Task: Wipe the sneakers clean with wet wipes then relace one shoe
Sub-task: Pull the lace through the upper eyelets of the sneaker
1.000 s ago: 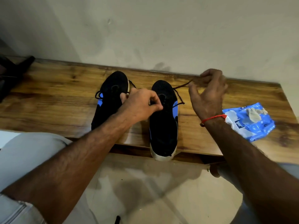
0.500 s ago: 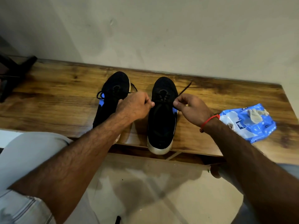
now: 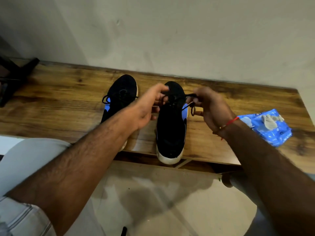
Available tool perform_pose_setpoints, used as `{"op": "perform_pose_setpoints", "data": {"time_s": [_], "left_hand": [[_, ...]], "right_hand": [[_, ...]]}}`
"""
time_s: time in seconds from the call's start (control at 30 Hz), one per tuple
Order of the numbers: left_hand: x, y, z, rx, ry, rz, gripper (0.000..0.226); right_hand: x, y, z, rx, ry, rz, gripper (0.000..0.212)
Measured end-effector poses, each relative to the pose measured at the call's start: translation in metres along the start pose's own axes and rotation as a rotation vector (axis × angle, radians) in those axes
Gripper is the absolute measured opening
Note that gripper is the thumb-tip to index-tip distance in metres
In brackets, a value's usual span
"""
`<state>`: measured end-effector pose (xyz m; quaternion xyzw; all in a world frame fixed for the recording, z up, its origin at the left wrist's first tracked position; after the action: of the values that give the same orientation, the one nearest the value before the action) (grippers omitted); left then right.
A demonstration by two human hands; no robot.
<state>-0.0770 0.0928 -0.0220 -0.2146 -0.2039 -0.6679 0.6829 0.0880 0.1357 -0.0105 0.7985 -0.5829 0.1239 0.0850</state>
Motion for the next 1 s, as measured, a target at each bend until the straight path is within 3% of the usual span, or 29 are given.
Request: {"op": "perform_pose_setpoints", "data": {"time_s": [0.1, 0.2, 0.27, 0.37, 0.47, 0.57, 0.63, 0.77, 1.0], "left_hand": [[-0.002, -0.016, 0.009, 0.270, 0.032, 0.032, 0.046], [-0.004, -0.036, 0.016, 0.474, 0.090, 0.138, 0.061], [-0.005, -0.048, 0.017, 0.293, 0.114, 0.283, 0.084], [-0.002, -0.061, 0.021, -0.271, 0.126, 0.517, 0.106], [-0.003, -0.036, 0.035, -0.707, 0.318, 0.425, 0.095], [-0.009, -0.005, 0.018, -0.883, 0.412, 0.171, 0.072], [-0.013, 0.002, 0.005, -0.983, 0.412, 0.121, 0.068], [-0.018, 0.001, -0.002, -0.955, 0.444, 0.166, 0.067], [-0.022, 0.001, -0.003, -0.822, 0.391, 0.191, 0.059]], "right_hand": [[-0.003, -0.026, -0.002, -0.385, 0.056, 0.175, 0.039], [-0.001, -0.058, 0.002, -0.486, 0.089, 0.415, 0.039], [-0.001, -0.079, 0.007, -0.210, 0.097, 0.575, 0.043], [0.004, -0.086, -0.009, 0.449, -0.041, 0.747, 0.073], [0.003, -0.040, -0.019, 0.732, -0.261, 0.505, 0.062], [-0.001, 0.001, -0.002, 1.055, -0.270, 0.204, 0.043], [-0.001, 0.016, 0.006, 1.213, -0.273, 0.105, 0.040], [0.000, 0.022, 0.006, 1.383, -0.297, 0.146, 0.039], [0.002, 0.018, -0.002, 1.449, -0.308, 0.262, 0.034]]}}
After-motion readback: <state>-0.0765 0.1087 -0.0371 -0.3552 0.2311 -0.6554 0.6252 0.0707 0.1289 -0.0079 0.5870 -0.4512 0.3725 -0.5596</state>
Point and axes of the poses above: each hand's wrist, its own x-axis away from the middle knuckle, its own y-axis out of the palm, z = x × y, the point moved 9 cm from there along -x, towards the middle knuckle, and after that the axes turned 1 degree about y, right-handed, at the moved point
